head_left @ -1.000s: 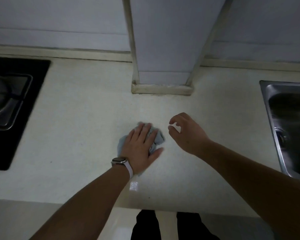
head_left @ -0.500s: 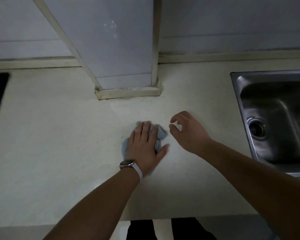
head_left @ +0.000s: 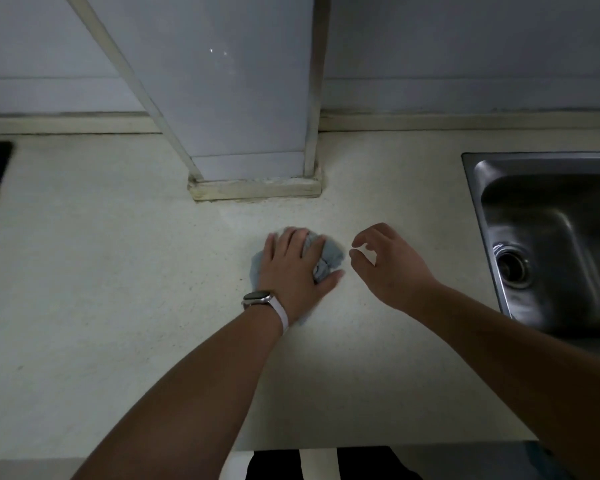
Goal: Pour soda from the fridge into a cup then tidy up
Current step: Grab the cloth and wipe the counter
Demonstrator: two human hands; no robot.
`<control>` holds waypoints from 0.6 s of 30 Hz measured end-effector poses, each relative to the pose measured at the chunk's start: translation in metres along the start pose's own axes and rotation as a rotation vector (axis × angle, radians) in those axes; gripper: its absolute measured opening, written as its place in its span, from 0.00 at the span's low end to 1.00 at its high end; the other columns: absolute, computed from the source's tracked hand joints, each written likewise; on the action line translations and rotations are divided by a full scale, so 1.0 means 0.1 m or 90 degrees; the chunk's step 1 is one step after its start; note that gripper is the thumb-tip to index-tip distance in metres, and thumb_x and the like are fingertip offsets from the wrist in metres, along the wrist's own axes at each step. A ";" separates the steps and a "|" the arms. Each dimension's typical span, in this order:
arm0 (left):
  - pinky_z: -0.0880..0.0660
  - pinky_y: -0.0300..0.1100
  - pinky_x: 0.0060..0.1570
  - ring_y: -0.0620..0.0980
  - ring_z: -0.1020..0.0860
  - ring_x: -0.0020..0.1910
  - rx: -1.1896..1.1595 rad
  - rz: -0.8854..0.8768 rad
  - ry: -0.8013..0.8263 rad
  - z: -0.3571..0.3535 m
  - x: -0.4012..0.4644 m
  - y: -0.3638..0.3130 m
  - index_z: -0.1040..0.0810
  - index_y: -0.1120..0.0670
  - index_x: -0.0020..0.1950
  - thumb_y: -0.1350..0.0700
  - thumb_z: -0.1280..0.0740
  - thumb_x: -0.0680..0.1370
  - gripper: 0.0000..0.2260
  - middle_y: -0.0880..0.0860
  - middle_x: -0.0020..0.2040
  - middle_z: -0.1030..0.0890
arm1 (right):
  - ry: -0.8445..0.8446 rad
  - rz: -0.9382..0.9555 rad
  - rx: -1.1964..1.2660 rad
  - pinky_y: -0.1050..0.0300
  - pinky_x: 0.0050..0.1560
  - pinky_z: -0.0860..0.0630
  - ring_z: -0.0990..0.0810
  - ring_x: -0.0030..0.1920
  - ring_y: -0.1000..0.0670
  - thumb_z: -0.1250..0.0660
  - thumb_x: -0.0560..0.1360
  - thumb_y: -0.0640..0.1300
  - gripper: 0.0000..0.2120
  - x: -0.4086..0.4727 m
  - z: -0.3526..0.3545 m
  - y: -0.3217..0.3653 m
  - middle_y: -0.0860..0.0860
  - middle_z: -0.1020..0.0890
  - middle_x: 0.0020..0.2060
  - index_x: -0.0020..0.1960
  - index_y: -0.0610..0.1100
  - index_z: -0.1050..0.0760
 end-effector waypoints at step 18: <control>0.36 0.58 0.69 0.59 0.32 0.68 -0.013 0.197 -0.099 0.40 -0.52 1.88 0.27 0.53 0.67 0.34 0.39 0.76 0.28 0.55 0.66 0.26 | 0.044 0.041 -0.011 0.58 0.47 0.26 0.24 0.48 0.55 0.39 0.78 0.53 0.10 0.05 -0.62 0.74 0.58 0.27 0.56 0.55 0.50 0.25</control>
Point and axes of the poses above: each hand's wrist, its own x-axis towards the middle knuckle, its own z-axis out of the back of the hand, y = z × x, the point moved 5 cm from there along x, towards the middle knuckle
